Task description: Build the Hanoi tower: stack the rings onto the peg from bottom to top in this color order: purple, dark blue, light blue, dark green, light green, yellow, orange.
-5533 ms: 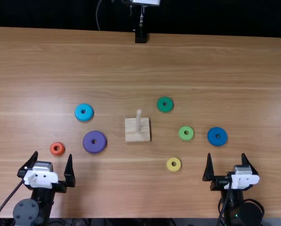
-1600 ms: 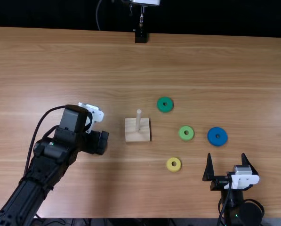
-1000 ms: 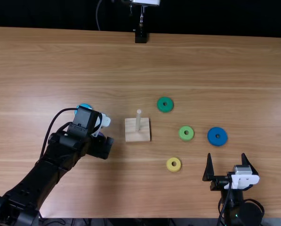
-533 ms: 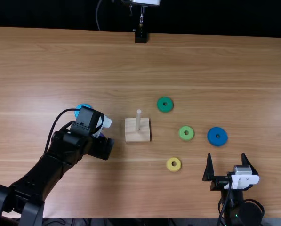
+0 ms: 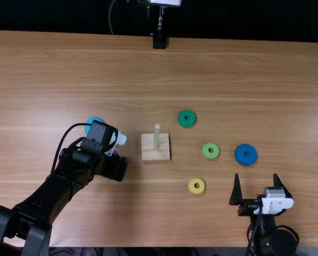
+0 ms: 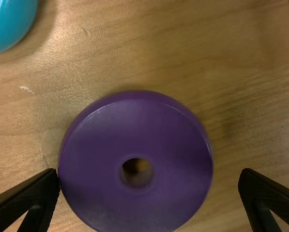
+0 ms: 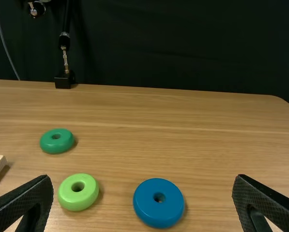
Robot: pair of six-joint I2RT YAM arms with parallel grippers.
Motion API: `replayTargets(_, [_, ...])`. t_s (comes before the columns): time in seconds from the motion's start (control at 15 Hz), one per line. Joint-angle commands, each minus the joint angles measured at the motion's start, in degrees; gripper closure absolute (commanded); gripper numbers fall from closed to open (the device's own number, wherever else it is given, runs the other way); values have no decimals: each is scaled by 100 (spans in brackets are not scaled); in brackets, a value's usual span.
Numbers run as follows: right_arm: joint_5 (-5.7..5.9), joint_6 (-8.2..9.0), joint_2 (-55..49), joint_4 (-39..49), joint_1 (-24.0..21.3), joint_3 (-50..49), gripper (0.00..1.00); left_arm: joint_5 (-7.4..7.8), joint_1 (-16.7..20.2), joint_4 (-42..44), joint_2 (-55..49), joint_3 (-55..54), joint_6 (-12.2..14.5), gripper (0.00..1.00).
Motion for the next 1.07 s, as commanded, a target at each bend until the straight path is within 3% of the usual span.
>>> replayTargets(0.0, [70,7,-43,-57,-71,-40,0,11,-23,95,115,214,99,0])
replayTargets(0.27, [70,7,-43,-57,-71,-40,0,21,-23,1076,124,117,78,0])
replayTargets(1.0, [70,7,-43,-57,-71,-40,0,95,83,401,352,126,78,0])
